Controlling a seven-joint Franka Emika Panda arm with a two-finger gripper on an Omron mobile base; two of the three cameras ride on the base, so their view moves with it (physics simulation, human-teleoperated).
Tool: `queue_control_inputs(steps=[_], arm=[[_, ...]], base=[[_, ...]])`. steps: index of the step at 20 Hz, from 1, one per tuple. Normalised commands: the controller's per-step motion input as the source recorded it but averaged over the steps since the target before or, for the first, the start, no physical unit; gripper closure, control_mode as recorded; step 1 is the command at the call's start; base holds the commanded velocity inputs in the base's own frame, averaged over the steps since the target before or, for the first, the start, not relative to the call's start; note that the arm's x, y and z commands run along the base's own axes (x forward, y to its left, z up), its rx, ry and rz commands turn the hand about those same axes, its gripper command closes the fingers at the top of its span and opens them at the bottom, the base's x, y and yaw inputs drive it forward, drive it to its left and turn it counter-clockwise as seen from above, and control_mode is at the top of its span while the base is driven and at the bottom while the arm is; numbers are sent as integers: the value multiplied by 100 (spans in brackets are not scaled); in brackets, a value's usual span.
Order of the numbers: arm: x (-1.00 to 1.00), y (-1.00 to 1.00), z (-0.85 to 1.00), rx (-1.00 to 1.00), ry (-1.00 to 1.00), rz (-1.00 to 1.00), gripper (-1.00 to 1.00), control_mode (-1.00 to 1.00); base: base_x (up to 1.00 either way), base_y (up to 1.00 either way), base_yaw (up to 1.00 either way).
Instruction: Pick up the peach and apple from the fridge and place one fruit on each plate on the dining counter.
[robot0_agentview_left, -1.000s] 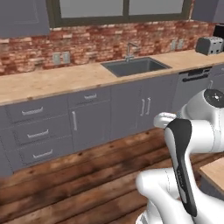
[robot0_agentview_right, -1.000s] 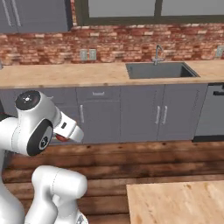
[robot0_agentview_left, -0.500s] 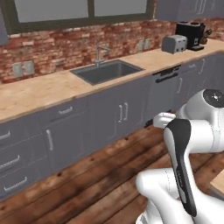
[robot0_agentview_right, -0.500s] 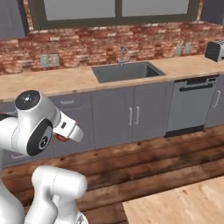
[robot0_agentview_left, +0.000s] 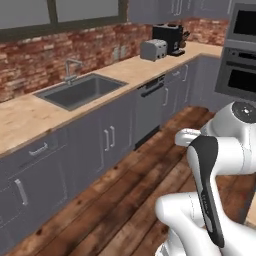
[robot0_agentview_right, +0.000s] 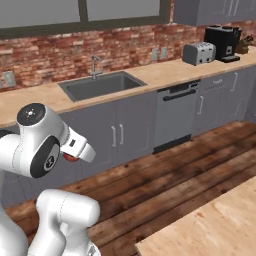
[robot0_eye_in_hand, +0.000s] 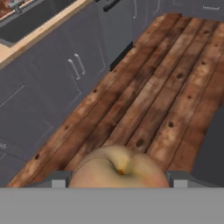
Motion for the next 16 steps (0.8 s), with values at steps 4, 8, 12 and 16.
queue_control_inputs(steps=[4, 8, 12, 16], arm=[[0, 0, 0, 0, 0, 0, 100, 100], [0, 0, 0, 0, 0, 0, 100, 100], [0, 0, 0, 0, 0, 0, 100, 100], [0, 0, 0, 0, 0, 0, 100, 100]], base=[[61, 0, -43], [62, 0, -43], [66, 0, -41], [72, 1, -40]])
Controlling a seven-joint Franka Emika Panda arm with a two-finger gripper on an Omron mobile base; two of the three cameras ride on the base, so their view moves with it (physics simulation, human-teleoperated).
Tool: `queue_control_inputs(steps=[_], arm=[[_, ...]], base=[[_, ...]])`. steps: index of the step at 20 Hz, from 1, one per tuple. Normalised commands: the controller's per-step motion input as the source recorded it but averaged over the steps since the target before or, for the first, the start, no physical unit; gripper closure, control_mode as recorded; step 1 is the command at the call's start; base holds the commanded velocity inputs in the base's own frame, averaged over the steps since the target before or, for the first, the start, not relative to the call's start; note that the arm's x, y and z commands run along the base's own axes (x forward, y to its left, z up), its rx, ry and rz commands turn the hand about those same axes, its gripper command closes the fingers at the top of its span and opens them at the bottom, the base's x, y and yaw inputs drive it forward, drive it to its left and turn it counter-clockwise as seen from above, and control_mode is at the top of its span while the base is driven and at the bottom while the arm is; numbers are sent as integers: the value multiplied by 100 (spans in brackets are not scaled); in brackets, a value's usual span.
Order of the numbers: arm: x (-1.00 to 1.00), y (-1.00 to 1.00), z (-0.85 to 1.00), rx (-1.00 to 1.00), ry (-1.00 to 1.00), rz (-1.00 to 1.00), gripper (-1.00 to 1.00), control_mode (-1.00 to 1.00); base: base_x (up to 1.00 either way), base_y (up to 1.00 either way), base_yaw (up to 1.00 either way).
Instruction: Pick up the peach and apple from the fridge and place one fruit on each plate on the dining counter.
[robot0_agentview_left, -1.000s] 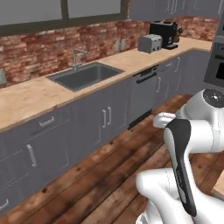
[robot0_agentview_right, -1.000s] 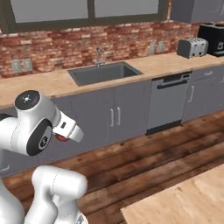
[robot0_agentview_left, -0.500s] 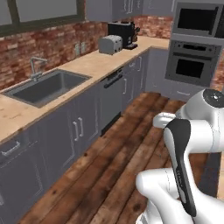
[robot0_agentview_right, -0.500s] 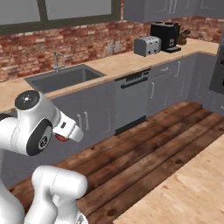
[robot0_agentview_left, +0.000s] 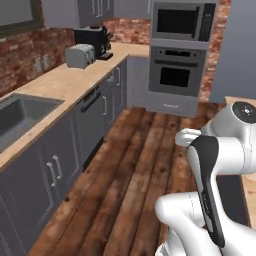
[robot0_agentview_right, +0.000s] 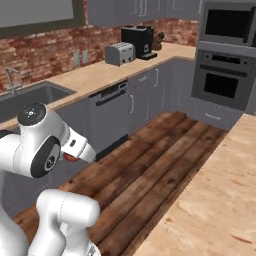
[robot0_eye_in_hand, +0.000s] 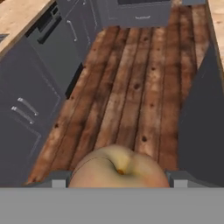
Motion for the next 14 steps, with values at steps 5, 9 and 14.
queue_control_inputs(steps=[5, 9, 14], arm=[[0, 0, 0, 0, 0, 0, 100, 100], [0, 0, 0, 0, 0, 0, 100, 100], [0, 0, 0, 0, 0, 0, 100, 100]], base=[[76, 7, -39], [79, 13, -38], [81, 15, -37]])
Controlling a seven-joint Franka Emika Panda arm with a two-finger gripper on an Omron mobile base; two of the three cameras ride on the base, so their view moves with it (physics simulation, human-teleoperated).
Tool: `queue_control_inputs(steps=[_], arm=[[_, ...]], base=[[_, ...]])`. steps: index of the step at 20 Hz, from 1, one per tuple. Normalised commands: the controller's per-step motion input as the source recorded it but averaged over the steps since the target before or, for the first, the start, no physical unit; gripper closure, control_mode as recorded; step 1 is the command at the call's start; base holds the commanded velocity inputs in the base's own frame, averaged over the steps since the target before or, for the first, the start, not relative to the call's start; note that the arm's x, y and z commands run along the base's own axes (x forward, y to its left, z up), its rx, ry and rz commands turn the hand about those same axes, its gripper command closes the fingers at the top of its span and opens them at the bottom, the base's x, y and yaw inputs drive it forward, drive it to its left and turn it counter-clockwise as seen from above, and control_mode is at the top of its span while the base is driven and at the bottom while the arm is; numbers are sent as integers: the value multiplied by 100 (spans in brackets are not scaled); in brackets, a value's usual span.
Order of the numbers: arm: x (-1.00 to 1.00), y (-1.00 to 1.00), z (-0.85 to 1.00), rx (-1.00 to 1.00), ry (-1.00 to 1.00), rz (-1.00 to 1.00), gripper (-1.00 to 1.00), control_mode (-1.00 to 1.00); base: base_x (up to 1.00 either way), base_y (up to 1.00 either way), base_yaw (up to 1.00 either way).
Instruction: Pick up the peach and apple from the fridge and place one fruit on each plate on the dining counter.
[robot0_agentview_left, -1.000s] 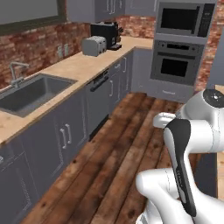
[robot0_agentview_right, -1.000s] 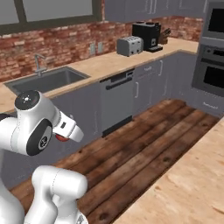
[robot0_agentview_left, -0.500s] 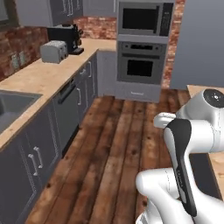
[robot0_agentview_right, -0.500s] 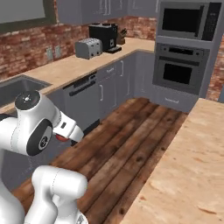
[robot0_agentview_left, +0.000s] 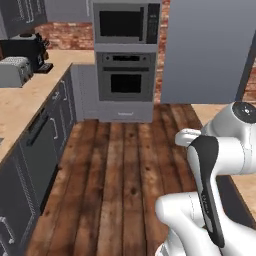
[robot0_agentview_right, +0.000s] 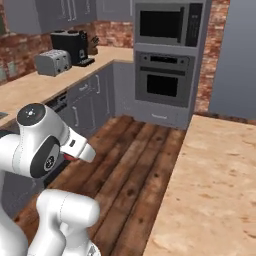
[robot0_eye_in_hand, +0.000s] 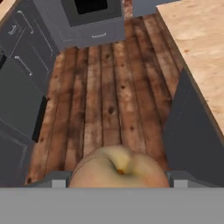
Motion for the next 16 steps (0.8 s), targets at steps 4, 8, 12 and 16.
queue_control_inputs(steps=[4, 8, 12, 16], arm=[[0, 0, 0, 0, 0, 0, 100, 100], [0, 0, 0, 0, 0, 0, 100, 100], [0, 0, 0, 0, 0, 0, 100, 100], [0, 0, 0, 0, 0, 0, 100, 100]], base=[[80, 15, -36], [80, 19, -35], [77, 21, -33], [73, 27, -30]])
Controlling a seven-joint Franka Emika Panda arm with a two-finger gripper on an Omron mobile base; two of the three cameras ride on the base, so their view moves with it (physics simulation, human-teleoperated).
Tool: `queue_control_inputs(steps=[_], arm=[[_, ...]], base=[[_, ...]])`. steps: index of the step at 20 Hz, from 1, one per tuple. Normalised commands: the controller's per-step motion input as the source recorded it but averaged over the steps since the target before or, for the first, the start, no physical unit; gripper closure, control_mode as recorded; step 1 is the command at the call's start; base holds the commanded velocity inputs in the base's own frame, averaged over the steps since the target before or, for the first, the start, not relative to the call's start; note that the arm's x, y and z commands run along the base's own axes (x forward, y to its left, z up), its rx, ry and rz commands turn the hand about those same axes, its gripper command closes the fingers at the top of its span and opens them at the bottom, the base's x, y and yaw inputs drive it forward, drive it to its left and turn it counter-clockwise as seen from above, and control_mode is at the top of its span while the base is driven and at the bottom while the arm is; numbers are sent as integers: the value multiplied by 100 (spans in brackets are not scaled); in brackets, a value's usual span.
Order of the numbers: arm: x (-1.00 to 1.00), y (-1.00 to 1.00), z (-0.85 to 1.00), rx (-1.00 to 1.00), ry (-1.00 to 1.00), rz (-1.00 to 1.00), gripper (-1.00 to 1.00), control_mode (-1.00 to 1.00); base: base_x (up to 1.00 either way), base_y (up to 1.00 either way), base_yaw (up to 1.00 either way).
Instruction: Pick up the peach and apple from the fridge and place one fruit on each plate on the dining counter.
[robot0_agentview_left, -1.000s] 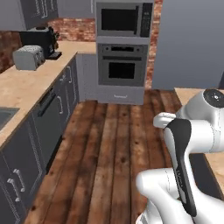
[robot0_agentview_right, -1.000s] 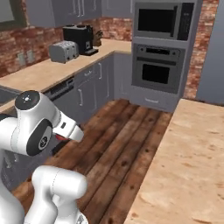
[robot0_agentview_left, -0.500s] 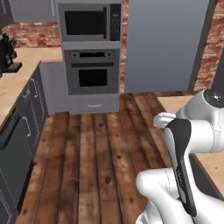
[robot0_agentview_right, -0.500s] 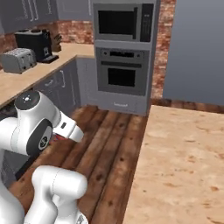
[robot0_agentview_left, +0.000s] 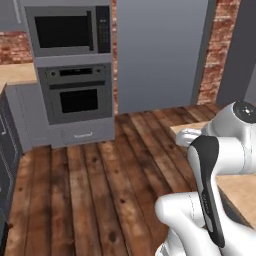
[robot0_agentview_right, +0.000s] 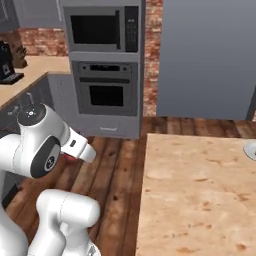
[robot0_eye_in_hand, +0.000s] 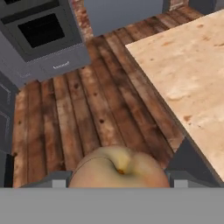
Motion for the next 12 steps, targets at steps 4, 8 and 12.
queue_control_inputs(steps=[4, 8, 12], arm=[[0, 0, 0, 0, 0, 0, 100, 100], [0, 0, 0, 0, 0, 0, 100, 100], [0, 0, 0, 0, 0, 0, 100, 100]], base=[[70, 36, -27], [62, 51, -27], [56, 52, -27]])
